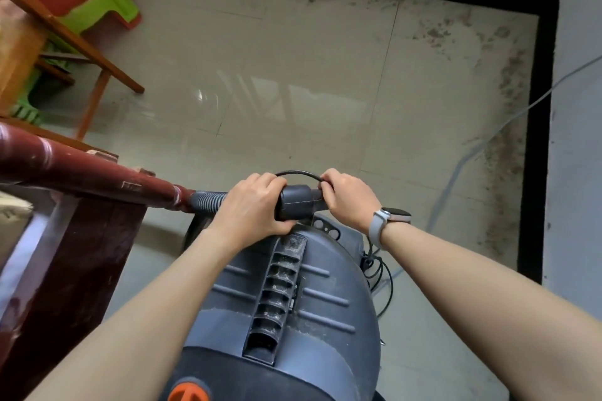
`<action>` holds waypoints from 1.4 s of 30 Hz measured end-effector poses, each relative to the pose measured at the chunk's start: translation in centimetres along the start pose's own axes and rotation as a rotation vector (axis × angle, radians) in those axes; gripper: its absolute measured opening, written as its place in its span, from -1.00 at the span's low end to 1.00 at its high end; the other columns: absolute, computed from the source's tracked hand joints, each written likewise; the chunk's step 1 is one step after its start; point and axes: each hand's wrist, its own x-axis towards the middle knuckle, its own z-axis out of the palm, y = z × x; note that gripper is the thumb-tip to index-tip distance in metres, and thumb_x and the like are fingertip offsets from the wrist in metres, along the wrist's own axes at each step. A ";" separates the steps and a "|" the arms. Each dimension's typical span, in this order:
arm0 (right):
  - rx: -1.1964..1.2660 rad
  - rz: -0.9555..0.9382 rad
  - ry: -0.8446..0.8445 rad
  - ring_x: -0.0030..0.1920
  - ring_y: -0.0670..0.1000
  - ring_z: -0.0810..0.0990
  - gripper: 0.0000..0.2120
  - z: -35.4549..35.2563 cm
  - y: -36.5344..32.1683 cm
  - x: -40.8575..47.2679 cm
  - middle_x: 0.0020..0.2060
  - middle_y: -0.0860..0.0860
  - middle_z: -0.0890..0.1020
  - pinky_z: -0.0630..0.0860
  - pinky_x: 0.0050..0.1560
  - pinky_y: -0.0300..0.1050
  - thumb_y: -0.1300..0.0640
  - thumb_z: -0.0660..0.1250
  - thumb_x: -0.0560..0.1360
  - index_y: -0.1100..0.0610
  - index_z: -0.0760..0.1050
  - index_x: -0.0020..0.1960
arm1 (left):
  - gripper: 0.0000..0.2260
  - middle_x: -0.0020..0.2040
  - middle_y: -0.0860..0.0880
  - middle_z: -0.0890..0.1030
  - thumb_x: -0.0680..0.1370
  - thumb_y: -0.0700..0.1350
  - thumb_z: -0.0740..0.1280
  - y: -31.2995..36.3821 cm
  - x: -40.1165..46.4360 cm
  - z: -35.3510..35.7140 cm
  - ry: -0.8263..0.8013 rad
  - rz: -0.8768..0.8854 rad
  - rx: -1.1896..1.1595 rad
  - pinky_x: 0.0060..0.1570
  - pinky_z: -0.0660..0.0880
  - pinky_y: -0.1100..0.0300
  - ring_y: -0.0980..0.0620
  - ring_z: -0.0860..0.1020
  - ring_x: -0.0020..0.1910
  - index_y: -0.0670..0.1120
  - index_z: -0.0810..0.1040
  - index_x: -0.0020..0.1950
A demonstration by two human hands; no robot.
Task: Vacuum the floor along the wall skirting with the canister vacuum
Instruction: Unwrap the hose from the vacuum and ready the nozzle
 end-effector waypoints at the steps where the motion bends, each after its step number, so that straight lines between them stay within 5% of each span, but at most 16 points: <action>1: 0.003 0.057 0.004 0.05 0.25 0.52 -0.76 0.1 0.5 0.0 0.04 0.20 0.59 0.41 0.03 0.04 0.10 0.06 0.63 0.16 0.43 0.16 | -0.55 -0.12 -0.14 0.61 0.25 0.04 0.51 -0.1 -0.2 -0.6 -0.017 -0.020 -0.001 -0.20 0.51 0.03 -0.20 0.56 -0.16 -0.18 0.55 0.02; 5: 0.148 0.147 -0.082 0.02 0.23 0.51 -0.84 0.1 2.4 -0.4 0.00 0.19 0.57 0.37 0.02 0.02 0.10 0.02 0.65 0.15 0.32 0.09 | -0.54 -0.02 -0.03 0.61 0.34 0.08 0.45 -1.9 -1.7 -3.2 -0.094 -0.172 -0.052 -0.18 0.35 0.12 -0.12 0.57 -0.03 -0.04 0.40 0.13; 10: 0.263 0.075 -0.112 -0.10 0.18 0.47 -0.89 1.5 0.3 -1.5 -0.12 0.14 0.50 0.33 -0.10 -0.01 0.12 0.00 0.66 0.14 0.25 0.07 | -0.51 0.20 0.02 0.50 0.39 0.20 0.26 -1.9 0.2 -4.0 -0.457 -0.232 -0.048 0.01 0.32 0.10 -0.06 0.47 0.16 0.07 0.34 0.28; 16: 0.332 0.112 -0.033 -0.15 0.13 0.43 -0.86 2.3 1.5 -2.6 -0.11 0.19 0.55 0.22 -0.18 -0.09 0.17 0.06 0.64 0.17 0.37 0.02 | -0.41 0.11 0.04 0.50 0.37 0.44 0.22 0.7 4.6 -2.8 -0.702 -0.228 0.049 0.05 0.39 0.08 -0.05 0.47 0.14 0.10 0.38 0.24; 22: 0.133 0.181 0.156 0.12 0.18 0.46 -0.79 0.6 4.5 -0.7 0.05 0.19 0.56 0.32 0.07 -0.07 0.22 0.17 0.60 0.24 0.55 0.09 | -0.59 0.04 0.03 0.53 0.38 0.26 0.34 0.6 2.4 -2.3 -0.458 -0.186 0.018 -0.10 0.33 0.13 -0.09 0.51 0.09 0.09 0.45 0.13; 33: 0.085 0.247 0.134 0.31 0.19 0.33 -0.63 -0.8 1.8 -0.4 0.28 0.18 0.44 0.30 0.26 -0.01 0.29 0.13 0.54 0.16 0.42 0.33 | -0.61 -0.04 0.12 0.57 0.37 0.05 0.40 -1.4 -7.6 -6.7 -0.177 -0.431 -0.089 -0.07 0.39 0.14 0.00 0.54 0.03 0.11 0.50 0.19; 36: 0.404 0.362 0.215 0.11 0.14 0.43 -0.72 -0.4 -1.8 -2.4 0.08 0.16 0.47 0.33 0.19 -0.03 0.23 0.19 0.48 0.23 0.48 0.16 | -0.60 0.00 0.08 0.59 0.38 0.03 0.40 -1.1 -9.9 -7.6 -0.114 -0.487 -0.109 -0.10 0.36 0.15 -0.03 0.54 0.04 0.07 0.50 0.21; 38: 0.948 0.595 0.190 -0.15 0.09 0.44 -0.81 -1.1 -4.7 -3.3 -0.20 0.12 0.45 0.42 0.03 0.06 0.04 0.25 0.45 0.18 0.44 -0.14 | -0.60 0.01 0.08 0.59 0.38 0.06 0.38 -1.1 -11.7 -8.1 -0.109 -0.502 -0.116 -0.13 0.33 0.15 -0.04 0.55 0.03 0.08 0.49 0.21; 40: 1.471 0.792 0.012 -0.10 0.15 0.53 -0.78 -1.6 -6.4 -3.3 -0.16 0.18 0.50 0.51 -0.03 0.09 0.02 0.24 0.56 0.19 0.36 -0.06 | -0.57 -0.03 0.10 0.57 0.34 0.13 0.32 -1.0 -13.5 -8.6 -0.129 -0.499 -0.130 -0.15 0.31 0.16 -0.03 0.55 0.01 0.09 0.49 0.19; 42: 1.551 0.825 -0.042 -0.11 0.18 0.59 -0.79 -1.3 -7.4 -3.0 -0.09 0.23 0.54 0.58 -0.21 0.06 0.09 0.27 0.57 0.23 0.37 0.06 | -0.52 -0.12 0.12 0.52 0.26 0.16 0.25 -1.1 -15.0 -9.0 -0.147 -0.503 -0.176 -0.14 0.34 0.15 -0.03 0.55 -0.02 0.10 0.49 0.16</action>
